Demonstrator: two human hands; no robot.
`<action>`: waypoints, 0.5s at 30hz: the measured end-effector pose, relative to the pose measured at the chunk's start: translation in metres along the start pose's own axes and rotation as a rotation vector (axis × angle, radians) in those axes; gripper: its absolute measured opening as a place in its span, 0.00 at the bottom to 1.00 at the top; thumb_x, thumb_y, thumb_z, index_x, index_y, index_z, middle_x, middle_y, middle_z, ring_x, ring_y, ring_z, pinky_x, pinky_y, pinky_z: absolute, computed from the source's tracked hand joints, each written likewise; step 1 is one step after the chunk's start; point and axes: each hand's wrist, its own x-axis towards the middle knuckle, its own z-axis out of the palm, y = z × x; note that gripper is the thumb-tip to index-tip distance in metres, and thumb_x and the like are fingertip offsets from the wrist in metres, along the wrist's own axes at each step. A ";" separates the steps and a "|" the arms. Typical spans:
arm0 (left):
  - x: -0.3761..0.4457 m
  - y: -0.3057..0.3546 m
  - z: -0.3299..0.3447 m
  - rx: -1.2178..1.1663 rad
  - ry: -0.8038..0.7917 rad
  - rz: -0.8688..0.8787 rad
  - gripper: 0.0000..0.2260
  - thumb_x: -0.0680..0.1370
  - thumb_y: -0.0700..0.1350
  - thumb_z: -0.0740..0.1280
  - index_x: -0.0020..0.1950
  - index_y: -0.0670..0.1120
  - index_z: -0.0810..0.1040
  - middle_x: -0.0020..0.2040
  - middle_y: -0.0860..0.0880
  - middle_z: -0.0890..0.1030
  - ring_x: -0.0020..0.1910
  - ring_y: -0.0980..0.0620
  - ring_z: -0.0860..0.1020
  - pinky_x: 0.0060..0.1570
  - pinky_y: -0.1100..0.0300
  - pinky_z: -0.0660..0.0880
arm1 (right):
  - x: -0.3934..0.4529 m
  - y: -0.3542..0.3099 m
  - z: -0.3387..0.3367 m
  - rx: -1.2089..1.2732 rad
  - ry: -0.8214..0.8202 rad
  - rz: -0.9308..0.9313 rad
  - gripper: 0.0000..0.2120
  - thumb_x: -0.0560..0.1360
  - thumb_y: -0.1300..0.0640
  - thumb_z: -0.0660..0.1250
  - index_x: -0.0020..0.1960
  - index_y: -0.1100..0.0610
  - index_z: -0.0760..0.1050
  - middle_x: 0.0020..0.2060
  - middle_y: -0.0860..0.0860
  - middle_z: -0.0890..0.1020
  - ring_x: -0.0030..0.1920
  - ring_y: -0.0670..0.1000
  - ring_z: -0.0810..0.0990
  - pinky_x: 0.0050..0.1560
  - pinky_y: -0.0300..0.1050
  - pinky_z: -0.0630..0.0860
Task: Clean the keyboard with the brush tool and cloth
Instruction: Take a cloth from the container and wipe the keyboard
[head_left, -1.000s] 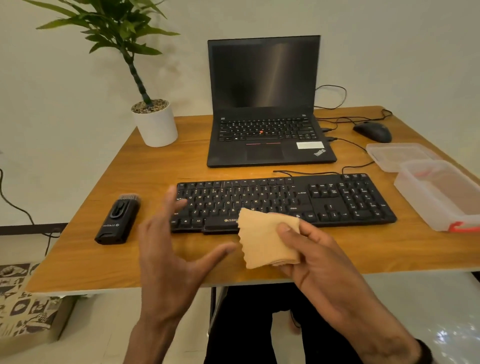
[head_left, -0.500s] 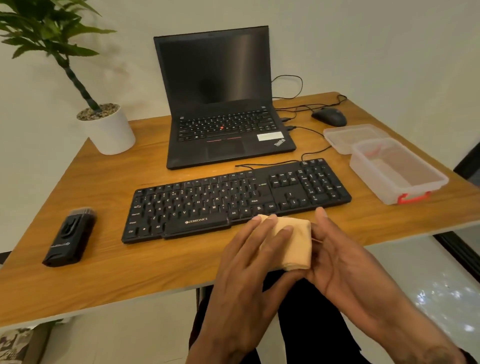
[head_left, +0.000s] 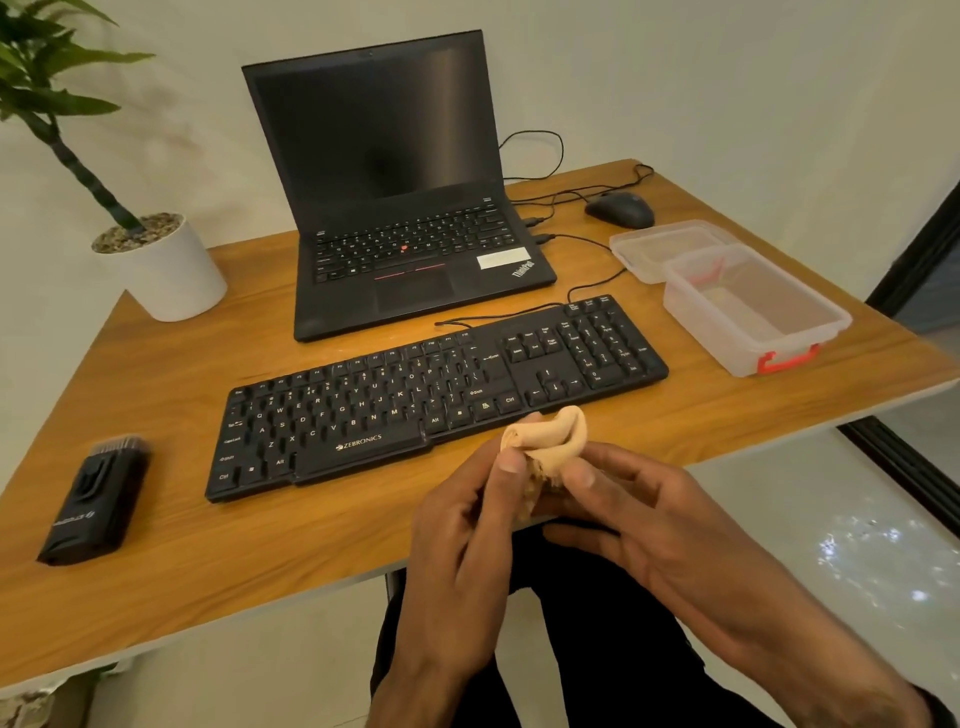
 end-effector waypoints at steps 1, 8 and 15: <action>0.001 0.002 0.000 -0.007 -0.005 -0.016 0.16 0.86 0.47 0.57 0.67 0.54 0.82 0.58 0.54 0.86 0.59 0.51 0.83 0.55 0.60 0.79 | 0.000 -0.001 0.000 -0.002 0.003 -0.003 0.19 0.75 0.52 0.71 0.65 0.54 0.81 0.59 0.54 0.86 0.60 0.55 0.85 0.63 0.51 0.80; 0.005 0.005 0.003 0.020 0.004 -0.082 0.17 0.85 0.46 0.58 0.52 0.52 0.87 0.48 0.54 0.86 0.47 0.57 0.82 0.43 0.68 0.75 | -0.001 0.000 -0.008 -0.085 0.098 -0.036 0.14 0.74 0.49 0.72 0.58 0.49 0.85 0.55 0.56 0.87 0.58 0.57 0.85 0.60 0.57 0.82; 0.013 0.003 0.006 -0.189 0.166 -0.354 0.17 0.84 0.50 0.61 0.39 0.52 0.85 0.37 0.60 0.81 0.45 0.52 0.78 0.47 0.52 0.74 | -0.005 -0.004 -0.029 -0.175 0.232 -0.121 0.16 0.66 0.52 0.78 0.53 0.54 0.86 0.48 0.61 0.86 0.44 0.57 0.83 0.49 0.56 0.81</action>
